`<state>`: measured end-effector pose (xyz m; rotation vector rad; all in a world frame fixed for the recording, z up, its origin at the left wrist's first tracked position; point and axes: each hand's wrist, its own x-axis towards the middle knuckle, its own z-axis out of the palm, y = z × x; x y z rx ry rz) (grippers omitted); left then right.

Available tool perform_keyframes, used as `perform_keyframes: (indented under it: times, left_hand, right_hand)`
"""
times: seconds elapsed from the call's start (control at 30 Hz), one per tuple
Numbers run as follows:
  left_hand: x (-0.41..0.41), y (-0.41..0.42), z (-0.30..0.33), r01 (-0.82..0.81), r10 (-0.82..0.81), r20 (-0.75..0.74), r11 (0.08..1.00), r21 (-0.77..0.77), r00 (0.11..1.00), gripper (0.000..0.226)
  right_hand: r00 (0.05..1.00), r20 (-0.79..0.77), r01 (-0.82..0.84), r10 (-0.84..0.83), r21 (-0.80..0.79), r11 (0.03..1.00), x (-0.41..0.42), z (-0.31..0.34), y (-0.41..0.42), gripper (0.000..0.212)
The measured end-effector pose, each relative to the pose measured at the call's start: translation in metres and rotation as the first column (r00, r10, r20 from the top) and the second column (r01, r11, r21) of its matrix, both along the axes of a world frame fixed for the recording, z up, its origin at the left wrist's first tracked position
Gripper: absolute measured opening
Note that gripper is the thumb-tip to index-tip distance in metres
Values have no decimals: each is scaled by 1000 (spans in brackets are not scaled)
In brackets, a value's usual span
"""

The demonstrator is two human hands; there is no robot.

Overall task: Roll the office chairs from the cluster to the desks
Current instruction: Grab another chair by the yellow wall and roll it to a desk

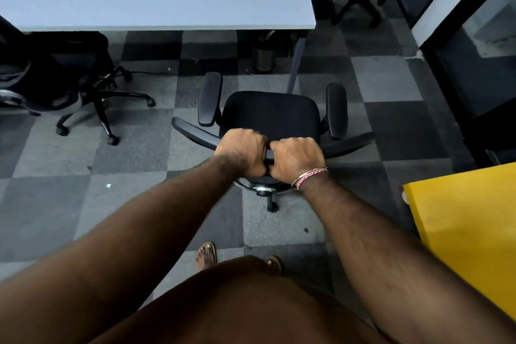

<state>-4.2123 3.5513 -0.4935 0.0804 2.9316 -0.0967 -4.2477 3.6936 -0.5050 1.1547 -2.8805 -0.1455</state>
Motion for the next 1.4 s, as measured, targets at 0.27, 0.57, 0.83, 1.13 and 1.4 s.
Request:
perform_keyframes:
  times: [0.27,0.57,0.83,1.13,1.4]
  left_hand:
    - [-17,34,2,-47,47,-5,999,-28,999,33]
    - [-35,53,4,-27,27,-11,999,-18,1000,28]
    - [-54,31,9,-26,26,-21,1000,-7,999,30]
    - [-82,-35,0,-54,54,-42,998,-19,998,32]
    - [-143,-161,-4,-79,79,-18,997,-25,997,35]
  right_hand:
    - [994,-5,-113,113,-10,994,-32,5,29,24]
    - [987,-24,-159,159,12,987,-59,6,48,24]
    - [985,-35,-167,166,-32,985,-79,5,29,24]
    - [984,-41,-175,174,-21,984,-108,3,-39,23]
    - [988,-63,-144,142,-29,989,-162,-6,-165,23]
